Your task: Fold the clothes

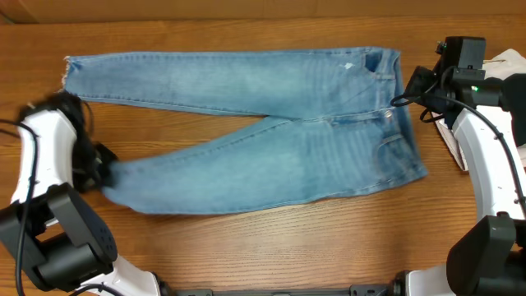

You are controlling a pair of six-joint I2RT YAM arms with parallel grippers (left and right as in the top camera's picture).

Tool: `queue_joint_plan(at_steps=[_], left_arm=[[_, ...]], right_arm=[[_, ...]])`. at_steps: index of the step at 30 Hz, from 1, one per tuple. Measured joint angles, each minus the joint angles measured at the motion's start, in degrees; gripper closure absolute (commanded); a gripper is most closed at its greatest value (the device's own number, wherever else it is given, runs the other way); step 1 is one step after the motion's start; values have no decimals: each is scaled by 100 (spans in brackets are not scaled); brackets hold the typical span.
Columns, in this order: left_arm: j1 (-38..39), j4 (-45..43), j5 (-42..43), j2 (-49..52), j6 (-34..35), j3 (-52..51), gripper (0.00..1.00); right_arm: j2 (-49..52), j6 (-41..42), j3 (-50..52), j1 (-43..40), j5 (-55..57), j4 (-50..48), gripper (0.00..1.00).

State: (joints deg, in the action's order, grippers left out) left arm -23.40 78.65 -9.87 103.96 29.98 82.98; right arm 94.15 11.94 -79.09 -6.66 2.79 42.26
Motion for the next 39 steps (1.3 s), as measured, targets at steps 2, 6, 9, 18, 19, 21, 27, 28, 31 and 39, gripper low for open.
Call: queue_joint_plan(at_steps=[2, 6, 9, 18, 19, 21, 27, 28, 31, 39], left_arm=[[-22, 181, -144, -4, 33, 667, 26], [-26, 323, -345, -52, 22, 1416, 0], [-26, 457, -413, -79, 7, 1447, 0], [-26, 212, -651, -76, 9, 767, 0], [-26, 103, -691, -79, 11, 634, 0], [-37, -125, -741, -79, 24, 372, 0], [-212, -824, -802, -79, 262, -372, 0], [-273, -1005, -796, -79, 282, -511, 0], [-470, -1543, -730, -79, 297, -916, 3], [-734, -3174, 37, -76, 111, -1932, 68]], right_arm=[[0, 0, 0, 0, 0, 28, 51], [0, 0, 0, 0, 0, 96, 51], [0, -2, 0, 0, -2, 107, 51], [0, 2, 0, 0, -2, 118, 51], [0, -2, 0, 0, 0, 120, 51], [0, -2, 0, 0, 0, 125, 51], [0, -24, 0, 0, 0, 127, 51], [0, -42, 0, 0, 0, 129, 51], [0, -70, 0, 0, -2, 127, 51], [0, -111, 0, 0, -2, 129, 51]])
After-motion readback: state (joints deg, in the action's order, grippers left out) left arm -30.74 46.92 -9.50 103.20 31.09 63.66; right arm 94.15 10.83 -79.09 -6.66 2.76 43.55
